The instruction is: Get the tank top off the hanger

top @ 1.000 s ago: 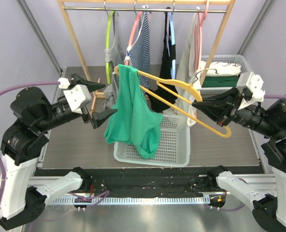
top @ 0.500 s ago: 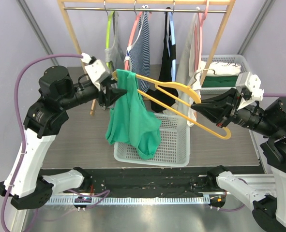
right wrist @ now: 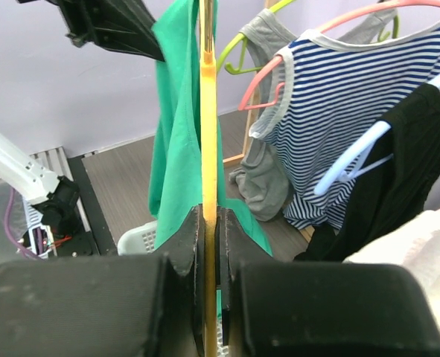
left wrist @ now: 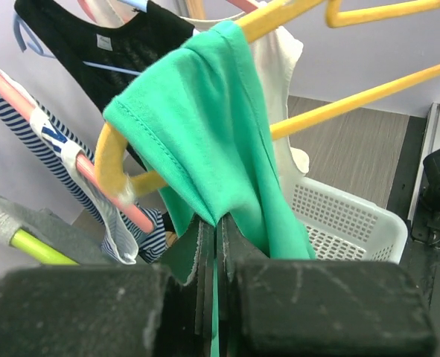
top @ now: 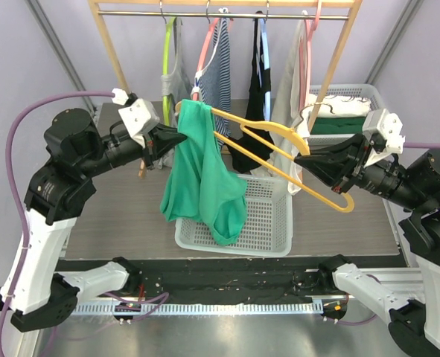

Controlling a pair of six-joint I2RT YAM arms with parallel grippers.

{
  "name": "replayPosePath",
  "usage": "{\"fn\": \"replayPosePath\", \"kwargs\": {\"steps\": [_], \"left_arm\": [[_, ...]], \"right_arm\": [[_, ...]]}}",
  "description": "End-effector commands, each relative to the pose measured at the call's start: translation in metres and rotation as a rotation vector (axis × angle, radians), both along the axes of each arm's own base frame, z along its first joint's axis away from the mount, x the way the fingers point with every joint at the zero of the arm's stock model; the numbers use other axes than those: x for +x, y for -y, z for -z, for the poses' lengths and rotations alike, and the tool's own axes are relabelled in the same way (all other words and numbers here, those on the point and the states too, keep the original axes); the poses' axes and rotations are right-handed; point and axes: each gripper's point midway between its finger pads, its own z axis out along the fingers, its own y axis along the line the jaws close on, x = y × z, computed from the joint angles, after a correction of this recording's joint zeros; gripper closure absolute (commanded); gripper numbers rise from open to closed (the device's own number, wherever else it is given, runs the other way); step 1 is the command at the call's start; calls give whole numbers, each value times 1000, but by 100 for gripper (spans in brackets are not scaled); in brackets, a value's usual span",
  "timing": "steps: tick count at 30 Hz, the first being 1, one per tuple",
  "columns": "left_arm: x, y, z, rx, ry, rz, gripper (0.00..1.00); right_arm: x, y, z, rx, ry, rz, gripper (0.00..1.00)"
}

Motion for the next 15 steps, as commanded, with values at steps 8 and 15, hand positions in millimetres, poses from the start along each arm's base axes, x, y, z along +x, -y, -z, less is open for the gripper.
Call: {"fn": "replayPosePath", "kwargs": {"steps": [8, 15], "left_arm": [[6, -36, -81, -103, 238, -190, 100], [41, -55, -169, -309, 356, -393, 100]], "right_arm": [[4, 14, -5, 27, 66, 96, 99], [-13, 18, -3, 33, 79, 79, 99]]}}
